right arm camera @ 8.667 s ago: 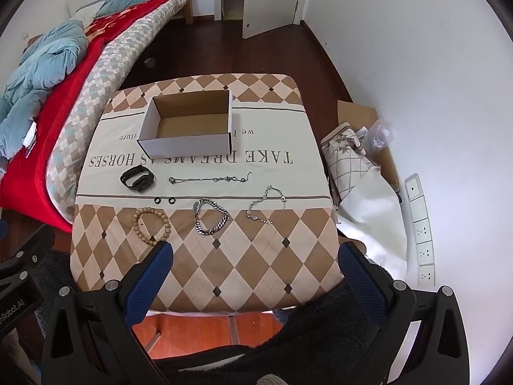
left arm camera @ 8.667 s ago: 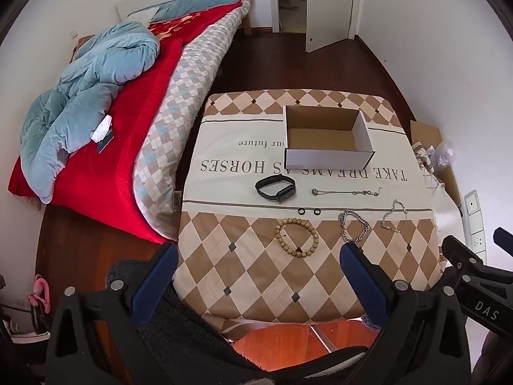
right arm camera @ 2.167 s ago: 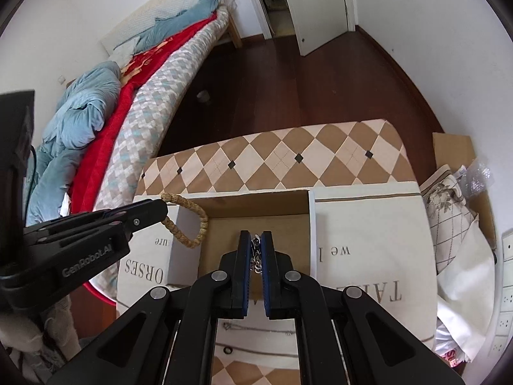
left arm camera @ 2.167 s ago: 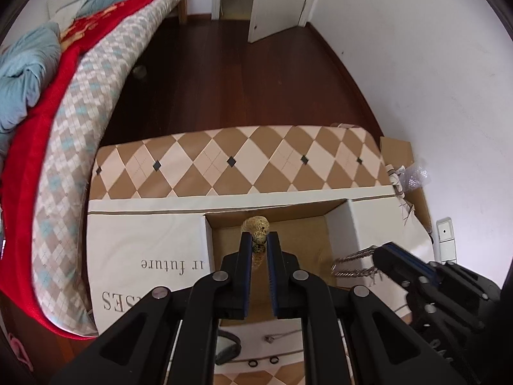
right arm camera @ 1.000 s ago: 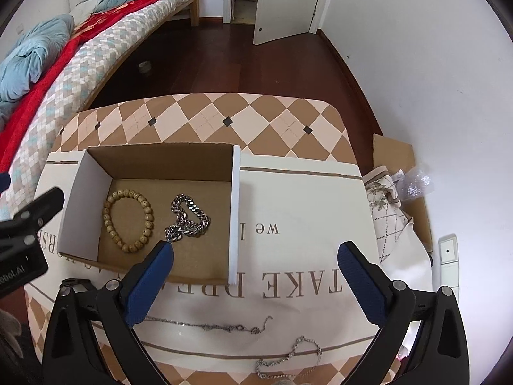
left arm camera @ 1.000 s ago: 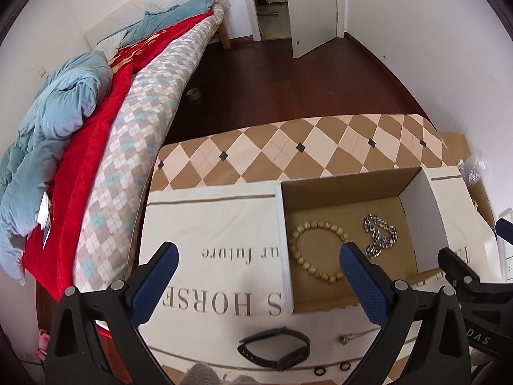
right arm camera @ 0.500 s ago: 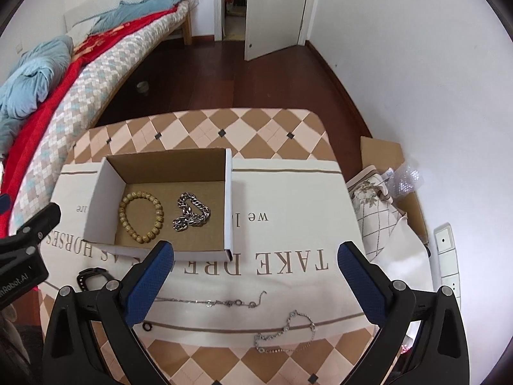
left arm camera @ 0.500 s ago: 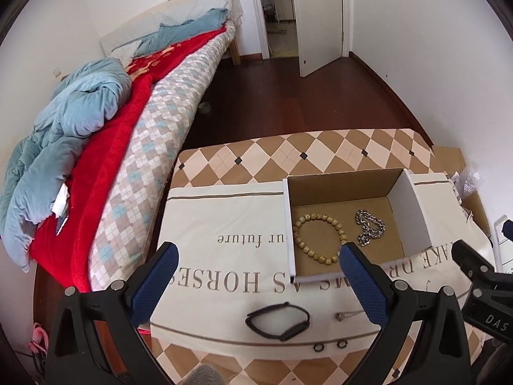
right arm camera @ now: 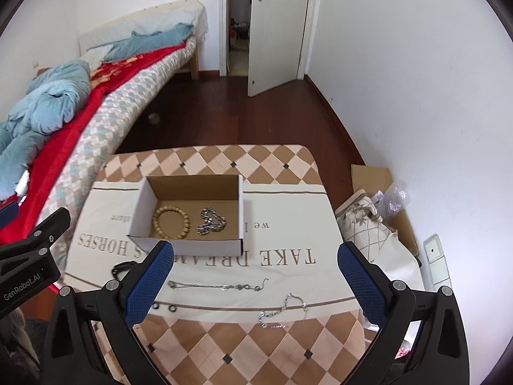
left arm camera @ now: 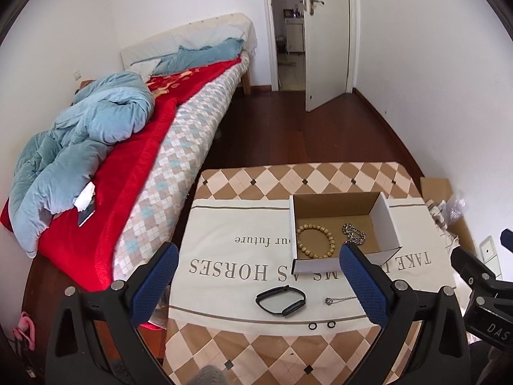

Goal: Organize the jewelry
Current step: 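Withdraw both tools from the box toward the remaining jewelry, then grasp the black watch band with the left tool while the right tool grasps the thin silver chain, then carry the watch band and chain into the white box and open both tools, then withdraw both tools from the box toward the rings and beaded chain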

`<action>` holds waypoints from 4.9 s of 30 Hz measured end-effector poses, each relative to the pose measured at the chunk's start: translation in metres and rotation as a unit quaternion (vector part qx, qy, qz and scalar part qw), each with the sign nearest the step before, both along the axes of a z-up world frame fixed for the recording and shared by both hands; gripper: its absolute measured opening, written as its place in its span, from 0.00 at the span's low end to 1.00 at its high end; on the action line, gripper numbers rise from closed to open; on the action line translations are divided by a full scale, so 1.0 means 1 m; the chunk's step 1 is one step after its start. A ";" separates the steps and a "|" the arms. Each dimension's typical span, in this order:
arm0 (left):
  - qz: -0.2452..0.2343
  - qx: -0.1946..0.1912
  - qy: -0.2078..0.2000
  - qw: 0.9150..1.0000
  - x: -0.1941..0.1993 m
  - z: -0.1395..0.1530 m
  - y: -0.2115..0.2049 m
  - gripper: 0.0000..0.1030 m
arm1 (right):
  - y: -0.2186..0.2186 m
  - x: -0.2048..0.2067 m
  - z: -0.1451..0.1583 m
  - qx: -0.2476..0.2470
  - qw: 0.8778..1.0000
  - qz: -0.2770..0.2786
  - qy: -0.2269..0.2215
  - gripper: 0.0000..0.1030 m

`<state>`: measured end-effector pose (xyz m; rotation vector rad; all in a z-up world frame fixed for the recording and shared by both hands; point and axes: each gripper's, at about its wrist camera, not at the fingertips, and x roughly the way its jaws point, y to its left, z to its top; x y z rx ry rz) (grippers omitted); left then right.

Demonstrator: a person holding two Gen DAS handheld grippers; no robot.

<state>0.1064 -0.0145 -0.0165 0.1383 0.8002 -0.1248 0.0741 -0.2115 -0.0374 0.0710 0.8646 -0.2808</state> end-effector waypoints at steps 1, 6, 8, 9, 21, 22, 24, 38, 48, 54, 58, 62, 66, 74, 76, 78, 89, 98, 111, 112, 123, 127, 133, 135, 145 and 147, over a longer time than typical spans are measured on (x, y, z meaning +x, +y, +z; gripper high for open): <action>-0.001 -0.003 -0.003 1.000 -0.004 0.003 0.002 0.99 | 0.002 -0.004 0.003 0.007 1.000 0.002 -0.003 1.00; 0.029 0.007 0.004 1.000 -0.010 -0.001 0.025 0.99 | -0.001 -0.023 0.003 0.025 1.000 -0.013 -0.006 1.00; 0.043 0.022 0.021 0.999 -0.007 -0.019 0.035 0.99 | -0.008 -0.029 -0.011 0.034 0.999 -0.022 0.004 0.94; 0.047 0.027 0.032 0.998 -0.004 -0.029 0.038 0.99 | -0.013 -0.032 -0.020 0.044 0.999 -0.027 0.012 0.82; 0.053 0.038 0.198 0.978 0.056 -0.163 0.037 0.99 | -0.081 -0.045 -0.120 0.135 0.981 -0.106 0.094 0.47; 0.051 0.032 0.212 0.975 0.061 -0.172 0.035 0.99 | -0.085 -0.045 -0.122 0.137 0.980 -0.110 0.096 0.47; 0.042 0.022 0.238 0.970 0.072 -0.189 0.030 0.90 | -0.096 -0.046 -0.127 0.141 0.977 -0.125 0.098 0.47; 0.003 0.007 0.242 0.970 0.061 -0.201 0.007 0.09 | -0.138 -0.045 -0.151 0.181 0.964 -0.159 0.116 0.47; 0.043 0.048 0.216 0.974 0.049 -0.182 0.049 0.08 | 0.001 0.033 -0.165 0.177 0.978 0.032 0.108 0.47; 0.064 0.036 0.223 0.972 0.044 -0.185 0.075 0.08 | 0.063 0.071 -0.187 0.136 0.980 0.076 0.125 0.47; 0.066 0.029 0.222 0.972 0.047 -0.185 0.079 0.07 | 0.082 0.072 -0.204 0.094 0.982 0.090 0.134 0.46; 0.061 0.025 0.220 0.973 0.044 -0.182 0.074 0.07 | 0.087 0.067 -0.208 0.078 0.984 0.094 0.131 0.12; 0.050 0.018 0.213 0.976 0.041 -0.171 0.064 0.07 | 0.061 0.059 -0.193 0.134 0.982 0.064 0.115 0.12; 0.022 -0.007 0.177 0.984 0.036 -0.125 0.039 0.07 | 0.002 0.026 -0.124 0.195 0.979 0.038 0.054 0.12; 0.014 -0.014 0.166 0.986 0.035 -0.111 0.033 0.07 | -0.007 0.019 -0.107 0.200 0.978 0.042 0.042 0.12; 0.006 -0.020 0.156 0.988 0.035 -0.096 0.026 0.07 | -0.016 0.015 -0.086 0.210 0.976 0.046 0.026 0.12; -0.018 -0.034 0.113 0.993 0.057 -0.037 -0.004 0.07 | -0.033 0.021 0.023 0.212 0.972 0.079 -0.063 0.12; -0.036 -0.020 0.117 0.992 0.107 -0.037 -0.031 0.08 | -0.035 0.093 0.034 0.164 0.980 0.101 -0.051 0.12; -0.067 -0.009 0.192 0.979 0.166 -0.093 -0.072 0.12 | -0.049 0.173 -0.046 0.138 0.986 0.087 0.036 0.12; -0.072 -0.015 0.198 0.977 0.169 -0.095 -0.075 0.15 | -0.050 0.176 -0.049 0.139 0.986 0.086 0.037 0.12; -0.044 -0.039 0.162 0.985 0.175 -0.075 -0.066 0.60 | -0.061 0.187 -0.074 0.160 0.982 0.069 0.074 0.65; -0.021 -0.010 0.124 0.992 0.166 -0.066 -0.055 0.85 | -0.060 0.177 -0.075 0.130 0.987 0.054 0.078 0.75; -0.005 0.028 0.102 0.994 0.145 -0.072 -0.044 1.00 | -0.046 0.152 -0.087 0.045 0.993 0.034 0.106 1.00; 0.001 0.032 0.103 0.994 0.137 -0.077 -0.040 1.00 | -0.040 0.143 -0.095 0.035 0.992 0.032 0.117 1.00; 0.003 0.052 0.109 0.993 0.110 -0.089 -0.034 1.00 | -0.025 0.118 -0.102 0.029 0.992 0.023 0.120 1.00; 0.006 0.046 0.107 0.993 0.105 -0.085 -0.030 1.00 | -0.025 0.115 -0.098 0.031 0.993 0.019 0.115 1.00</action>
